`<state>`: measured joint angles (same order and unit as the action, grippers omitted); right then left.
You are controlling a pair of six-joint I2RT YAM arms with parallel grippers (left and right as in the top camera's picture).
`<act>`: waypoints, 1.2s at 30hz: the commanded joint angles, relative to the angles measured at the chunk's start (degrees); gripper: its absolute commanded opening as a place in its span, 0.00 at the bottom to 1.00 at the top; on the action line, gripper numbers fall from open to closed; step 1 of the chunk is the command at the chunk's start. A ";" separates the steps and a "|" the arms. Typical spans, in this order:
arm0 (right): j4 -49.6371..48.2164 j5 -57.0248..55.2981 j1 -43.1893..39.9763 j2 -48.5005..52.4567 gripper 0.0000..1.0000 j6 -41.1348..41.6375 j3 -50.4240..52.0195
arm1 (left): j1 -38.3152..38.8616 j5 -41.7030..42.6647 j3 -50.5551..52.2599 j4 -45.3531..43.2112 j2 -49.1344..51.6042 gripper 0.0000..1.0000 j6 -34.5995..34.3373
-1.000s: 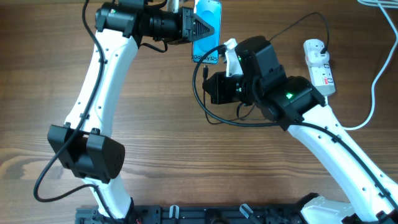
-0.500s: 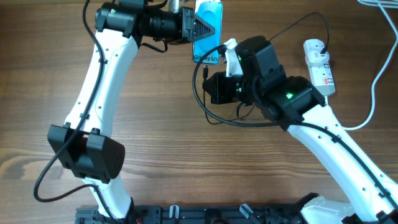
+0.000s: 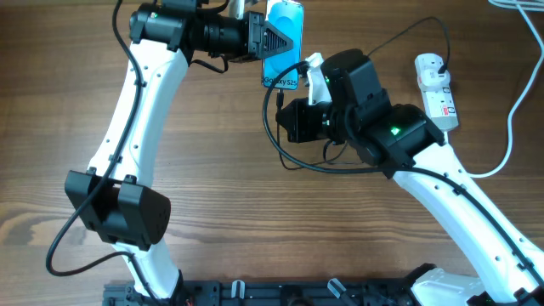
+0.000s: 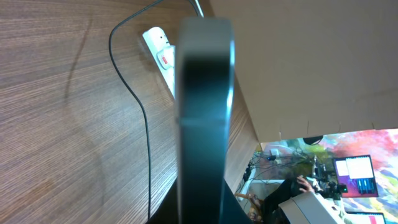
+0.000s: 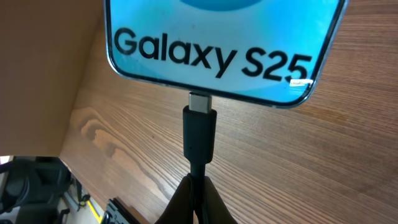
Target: Plug charger to phone and switch on socket
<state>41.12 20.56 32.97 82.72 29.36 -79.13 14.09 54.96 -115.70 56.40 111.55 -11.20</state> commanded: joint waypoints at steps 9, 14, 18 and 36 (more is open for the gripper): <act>-0.33 2.01 0.17 1.36 0.04 0.83 -0.81 | -0.04 3.93 -0.44 -0.52 -0.20 0.04 1.40; -0.28 2.64 0.20 1.46 0.04 0.81 -0.81 | -0.04 3.93 -0.44 -1.03 -0.20 0.04 1.40; -0.39 2.60 0.17 1.46 0.04 0.72 -0.81 | -0.04 3.93 -0.44 -1.33 -0.20 0.04 1.42; -1.18 2.36 0.17 1.44 0.04 0.59 -0.81 | -0.04 0.94 -0.44 0.37 -0.20 0.04 2.25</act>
<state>40.58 22.06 32.97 83.57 29.78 -79.13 14.09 55.29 -115.70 56.80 111.55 -10.52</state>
